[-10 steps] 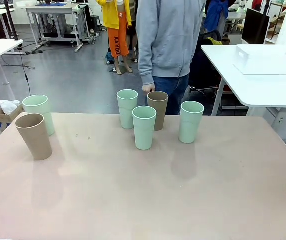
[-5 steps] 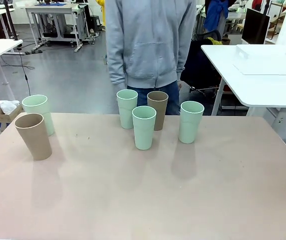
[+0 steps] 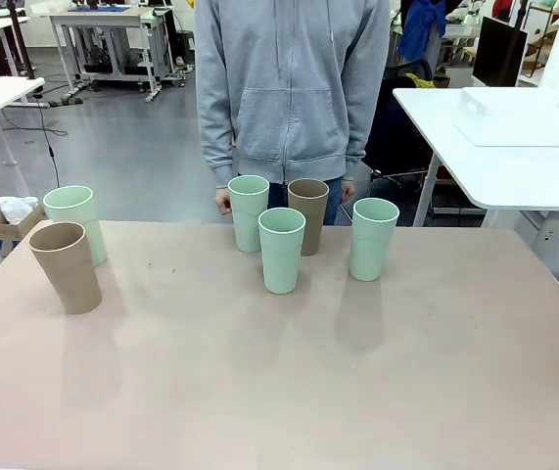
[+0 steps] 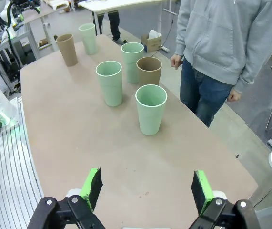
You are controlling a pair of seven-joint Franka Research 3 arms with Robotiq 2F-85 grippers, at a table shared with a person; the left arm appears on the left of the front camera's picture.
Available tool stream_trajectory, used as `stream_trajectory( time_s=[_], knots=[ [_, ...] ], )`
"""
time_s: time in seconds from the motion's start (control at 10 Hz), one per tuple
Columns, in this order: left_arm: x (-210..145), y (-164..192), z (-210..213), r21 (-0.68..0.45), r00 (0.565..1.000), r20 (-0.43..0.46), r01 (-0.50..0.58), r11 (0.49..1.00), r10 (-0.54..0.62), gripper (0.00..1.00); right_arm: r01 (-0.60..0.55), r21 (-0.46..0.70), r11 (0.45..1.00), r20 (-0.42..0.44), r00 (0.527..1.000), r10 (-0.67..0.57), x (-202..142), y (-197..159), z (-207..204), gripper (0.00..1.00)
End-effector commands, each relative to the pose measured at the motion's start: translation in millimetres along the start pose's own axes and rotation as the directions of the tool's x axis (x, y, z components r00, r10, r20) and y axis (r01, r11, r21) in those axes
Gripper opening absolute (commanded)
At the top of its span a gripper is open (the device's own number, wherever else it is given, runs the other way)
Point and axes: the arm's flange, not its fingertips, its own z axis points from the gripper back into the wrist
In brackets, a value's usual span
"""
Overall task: Stack the cups and store them in the basket.
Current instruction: Pick up two Reusable plastic cups , one in each hand.
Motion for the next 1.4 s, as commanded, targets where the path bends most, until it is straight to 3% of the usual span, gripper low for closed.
stream_trajectory(
  time_s=[0.0, 1.3],
  knots=[
    [0.8, 0.8, 1.9, -0.005, 1.000, 0.012, 0.020, 1.000, -0.020, 1.00, -0.021, 0.003, 1.000, 0.027, 0.999, 0.021, 1.2, -1.6, -1.1, 1.00],
    [0.8, 0.8, 1.9, -0.005, 1.000, 0.012, 0.020, 1.000, -0.020, 1.00, -0.021, 0.003, 1.000, 0.027, 0.999, 0.021, 1.2, -1.6, -1.1, 1.00]
  ],
)
